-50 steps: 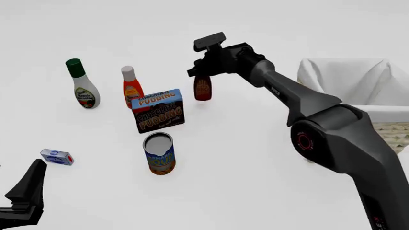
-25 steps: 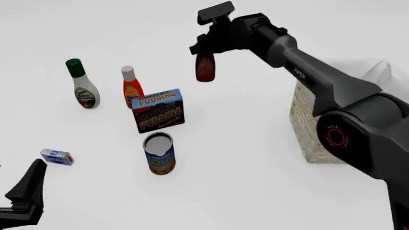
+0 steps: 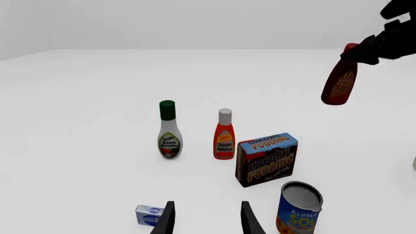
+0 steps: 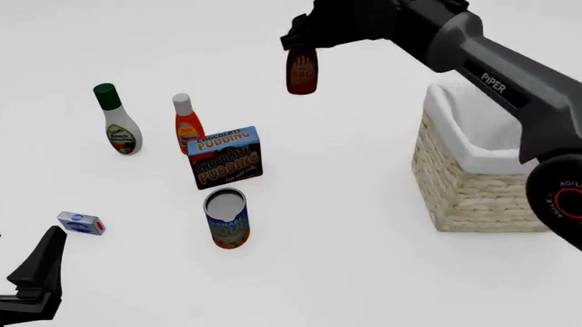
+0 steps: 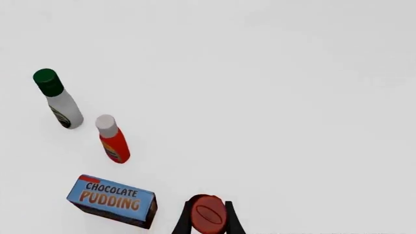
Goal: Pick the bbq sauce and place it in the basket.
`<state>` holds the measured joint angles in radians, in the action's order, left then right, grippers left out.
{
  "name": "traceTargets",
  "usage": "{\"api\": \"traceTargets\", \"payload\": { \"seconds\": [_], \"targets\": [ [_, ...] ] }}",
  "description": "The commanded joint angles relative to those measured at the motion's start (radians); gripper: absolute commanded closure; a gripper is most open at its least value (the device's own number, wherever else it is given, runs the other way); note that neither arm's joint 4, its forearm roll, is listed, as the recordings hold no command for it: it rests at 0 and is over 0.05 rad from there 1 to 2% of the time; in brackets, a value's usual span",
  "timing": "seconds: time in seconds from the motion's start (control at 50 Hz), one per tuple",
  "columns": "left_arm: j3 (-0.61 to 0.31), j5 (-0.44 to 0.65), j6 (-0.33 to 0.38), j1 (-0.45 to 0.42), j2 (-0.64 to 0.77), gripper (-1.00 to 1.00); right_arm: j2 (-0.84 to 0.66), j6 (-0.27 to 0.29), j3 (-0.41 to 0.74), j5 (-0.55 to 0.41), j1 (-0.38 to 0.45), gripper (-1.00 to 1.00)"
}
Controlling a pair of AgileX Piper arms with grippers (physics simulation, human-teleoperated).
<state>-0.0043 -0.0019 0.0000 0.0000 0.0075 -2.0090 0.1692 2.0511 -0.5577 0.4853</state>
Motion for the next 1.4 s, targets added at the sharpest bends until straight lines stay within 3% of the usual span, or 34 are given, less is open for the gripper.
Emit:
{"api": "traceTargets", "payload": {
  "seconds": [0.02,0.34,0.72,1.4],
  "targets": [
    [0.000,0.000,0.000,0.000,0.000,-1.00,0.121,0.007,-0.077,0.006,-0.003,1.00],
    [0.000,0.000,0.000,0.000,0.000,-1.00,0.263,0.023,-0.170,0.001,-0.019,1.00],
    [0.000,0.000,0.000,0.000,0.000,-1.00,0.420,0.057,-0.272,-0.016,-0.096,1.00],
    [0.000,0.000,0.000,0.000,0.000,-1.00,0.661,0.089,-0.462,-0.022,-0.353,1.00]
  ]
}}
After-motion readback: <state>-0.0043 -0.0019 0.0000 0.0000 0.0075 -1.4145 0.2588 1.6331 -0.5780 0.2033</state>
